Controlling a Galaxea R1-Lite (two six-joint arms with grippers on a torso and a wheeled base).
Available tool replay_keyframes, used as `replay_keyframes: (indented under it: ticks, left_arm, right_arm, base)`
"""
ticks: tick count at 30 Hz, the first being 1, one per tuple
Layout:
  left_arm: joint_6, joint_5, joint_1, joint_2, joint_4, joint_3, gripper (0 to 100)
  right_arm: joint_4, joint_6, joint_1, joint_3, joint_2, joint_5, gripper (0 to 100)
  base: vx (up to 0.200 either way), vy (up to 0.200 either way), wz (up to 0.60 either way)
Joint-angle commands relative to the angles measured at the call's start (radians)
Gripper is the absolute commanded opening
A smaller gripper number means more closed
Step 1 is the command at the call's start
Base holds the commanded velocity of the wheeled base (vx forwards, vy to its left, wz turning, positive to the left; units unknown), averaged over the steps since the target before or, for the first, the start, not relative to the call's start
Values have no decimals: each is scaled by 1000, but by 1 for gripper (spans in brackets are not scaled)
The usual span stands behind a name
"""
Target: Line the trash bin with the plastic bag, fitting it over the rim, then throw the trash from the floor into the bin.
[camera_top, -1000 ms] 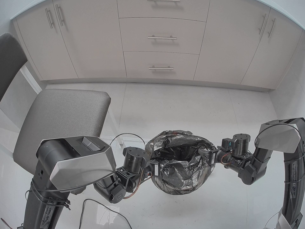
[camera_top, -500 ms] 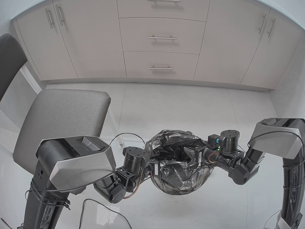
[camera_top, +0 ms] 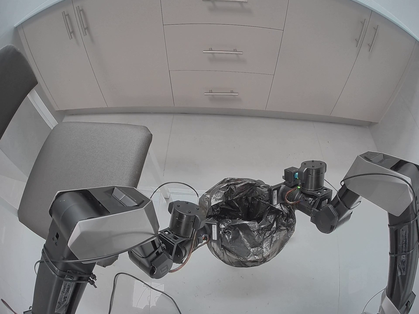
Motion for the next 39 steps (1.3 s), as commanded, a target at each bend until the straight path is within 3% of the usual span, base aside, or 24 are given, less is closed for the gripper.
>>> replay_keyframes:
  ticks: [1, 8, 9, 14, 32, 33, 39]
  left_arm:
    - [1, -3, 1, 2, -2, 0, 0]
    - [4, -23, 24, 22, -28, -6, 0]
    - [29, -63, 43, 25, -42, -5, 0]
    - [36, -67, 50, 23, -36, -19, 0]
    - [38, -67, 72, 28, 0, -42, 0]
    - [38, -67, 72, 27, 1, -43, 100]
    - [38, -73, 87, 27, 27, -55, 100]
  right_arm:
    - [17, -2, -14, -60, 29, 0, 100]
    - [40, -2, -16, -120, 71, -1, 100]
    - [46, 0, -21, -157, 98, -3, 100]
    - [69, 0, -21, -204, 125, -40, 100]
    - [134, 0, -31, -299, 158, -43, 100]
    - [135, 0, -30, -299, 158, -43, 100]
    - [134, 0, -30, -299, 158, -43, 100]
  base:
    - [0, 0, 0]
    - [0, 0, 0]
    - [0, 0, 0]
    - [0, 0, 0]
    - [0, 0, 0]
    - [0, 0, 0]
    - [0, 0, 0]
